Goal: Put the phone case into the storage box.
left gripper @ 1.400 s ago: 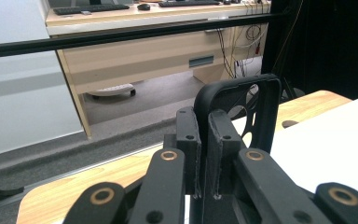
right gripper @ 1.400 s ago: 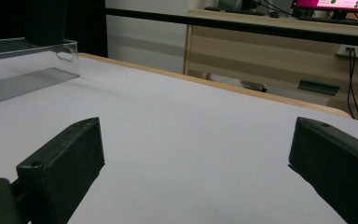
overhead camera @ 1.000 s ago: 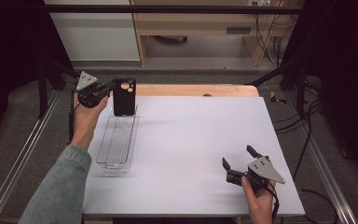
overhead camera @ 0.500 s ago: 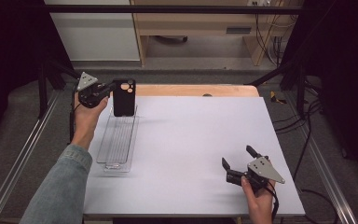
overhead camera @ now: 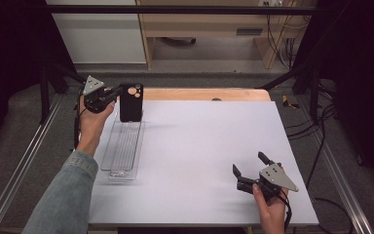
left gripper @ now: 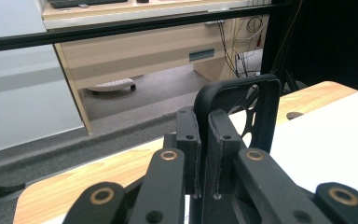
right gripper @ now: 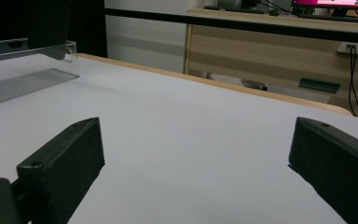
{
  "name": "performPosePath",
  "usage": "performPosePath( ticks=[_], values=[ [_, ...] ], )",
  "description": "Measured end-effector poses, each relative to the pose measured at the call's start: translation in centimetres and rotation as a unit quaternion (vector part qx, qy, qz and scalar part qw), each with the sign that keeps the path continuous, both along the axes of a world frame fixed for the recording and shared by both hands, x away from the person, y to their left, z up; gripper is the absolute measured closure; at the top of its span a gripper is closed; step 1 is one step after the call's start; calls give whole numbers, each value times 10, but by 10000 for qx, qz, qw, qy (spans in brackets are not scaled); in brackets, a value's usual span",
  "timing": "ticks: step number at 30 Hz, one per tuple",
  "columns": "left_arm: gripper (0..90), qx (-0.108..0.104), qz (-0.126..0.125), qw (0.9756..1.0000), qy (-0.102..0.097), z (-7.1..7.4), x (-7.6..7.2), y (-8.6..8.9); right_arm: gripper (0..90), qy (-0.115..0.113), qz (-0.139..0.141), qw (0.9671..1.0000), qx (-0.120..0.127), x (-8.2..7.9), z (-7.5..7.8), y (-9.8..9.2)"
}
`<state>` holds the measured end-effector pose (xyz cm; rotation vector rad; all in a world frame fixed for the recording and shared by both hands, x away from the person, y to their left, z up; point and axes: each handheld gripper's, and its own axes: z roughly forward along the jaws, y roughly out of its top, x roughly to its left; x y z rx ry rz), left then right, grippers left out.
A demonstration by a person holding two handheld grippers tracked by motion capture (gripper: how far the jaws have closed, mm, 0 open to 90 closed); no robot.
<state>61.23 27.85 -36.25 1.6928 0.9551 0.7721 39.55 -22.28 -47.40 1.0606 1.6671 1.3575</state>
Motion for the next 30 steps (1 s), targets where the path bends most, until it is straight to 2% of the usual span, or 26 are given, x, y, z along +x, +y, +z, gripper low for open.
performPosePath(
  ticks=[8, 18, 30],
  values=[
    [839, -59, 29, 10000, 26, -3, 0, 0, 35, 8, 20, 10000, -18, 0, 0, 1],
    [839, -28, 28, 9999, 92, -8, 1, 1, 35, 9, 17, 10000, -19, 0, 0, 1],
    [839, -42, 86, 9998, 201, -20, 5, 3, 35, 28, 13, 10000, -8, 0, -1, 1]
  ],
)
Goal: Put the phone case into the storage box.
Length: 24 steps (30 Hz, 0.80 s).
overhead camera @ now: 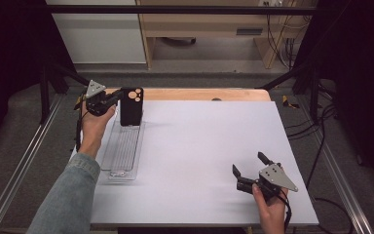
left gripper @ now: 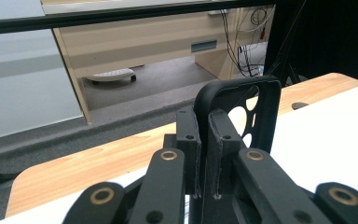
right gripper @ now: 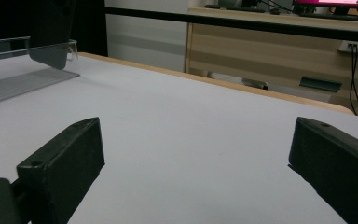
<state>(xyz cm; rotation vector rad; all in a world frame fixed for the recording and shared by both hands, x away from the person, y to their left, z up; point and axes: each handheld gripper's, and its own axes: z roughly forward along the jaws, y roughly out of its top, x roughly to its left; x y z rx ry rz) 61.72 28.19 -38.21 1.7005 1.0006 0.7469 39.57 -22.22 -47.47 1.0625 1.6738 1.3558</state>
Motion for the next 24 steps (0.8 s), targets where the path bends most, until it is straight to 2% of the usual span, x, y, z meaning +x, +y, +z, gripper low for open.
performPosePath(
  ticks=[14, 24],
  values=[
    [839, 8, -10, 10000, 29, -3, 1, 1, 35, -5, -7, 10000, 19, 0, 0, -1],
    [839, -76, 4, 10000, 60, -6, 3, 3, 35, 12, -18, 10000, 20, 0, 0, -1]
  ],
)
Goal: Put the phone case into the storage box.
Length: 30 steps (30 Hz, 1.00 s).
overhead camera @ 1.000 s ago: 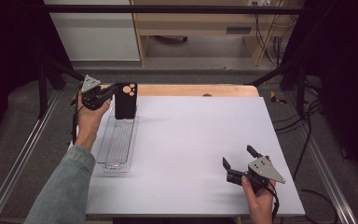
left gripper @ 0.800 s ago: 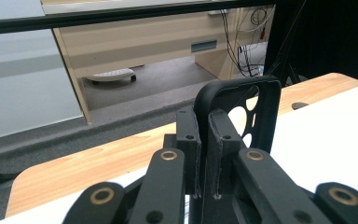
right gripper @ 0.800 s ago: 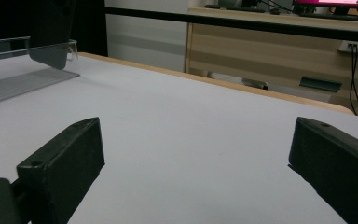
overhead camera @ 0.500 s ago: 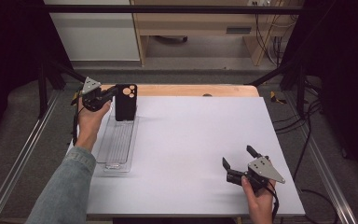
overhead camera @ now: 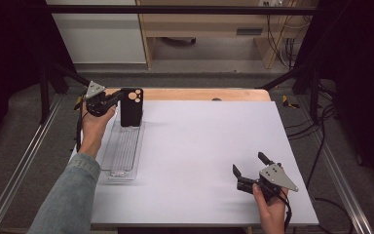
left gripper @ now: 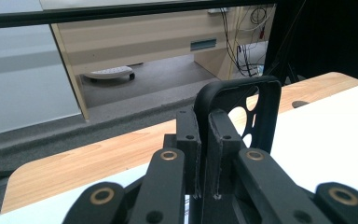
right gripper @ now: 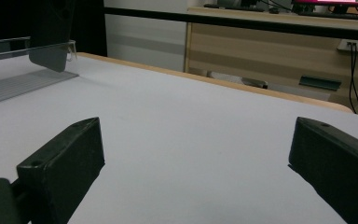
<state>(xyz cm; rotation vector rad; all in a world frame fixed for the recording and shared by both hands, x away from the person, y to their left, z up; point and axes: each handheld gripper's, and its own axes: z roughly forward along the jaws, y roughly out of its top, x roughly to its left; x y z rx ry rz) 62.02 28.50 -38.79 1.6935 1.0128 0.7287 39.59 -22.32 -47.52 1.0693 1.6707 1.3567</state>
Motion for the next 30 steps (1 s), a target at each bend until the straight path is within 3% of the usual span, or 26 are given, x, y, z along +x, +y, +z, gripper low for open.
performPosePath(
  ticks=[30],
  values=[
    [839, -116, 129, 9997, 175, -8, 9, 2, 35, 31, -3, 10000, 11, 1, -1, 0]
  ],
)
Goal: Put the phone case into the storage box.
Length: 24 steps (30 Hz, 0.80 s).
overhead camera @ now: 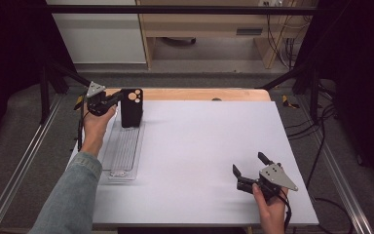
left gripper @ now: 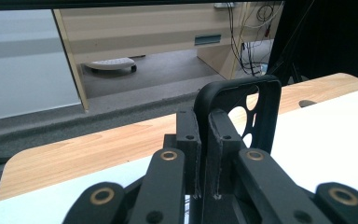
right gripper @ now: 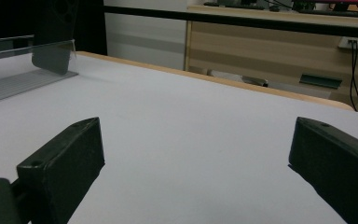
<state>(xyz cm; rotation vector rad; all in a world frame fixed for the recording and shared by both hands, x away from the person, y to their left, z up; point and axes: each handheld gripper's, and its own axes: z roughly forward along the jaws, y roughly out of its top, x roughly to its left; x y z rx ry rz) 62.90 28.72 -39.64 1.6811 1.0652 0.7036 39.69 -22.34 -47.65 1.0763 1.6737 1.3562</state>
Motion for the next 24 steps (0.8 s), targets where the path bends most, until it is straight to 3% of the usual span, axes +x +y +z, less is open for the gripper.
performPosePath(
  ticks=[24],
  values=[
    [839, 14, 35, 9999, 110, 2, 4, -2, 35, 1, -16, 10000, 34, 0, 0, -1]
  ],
)
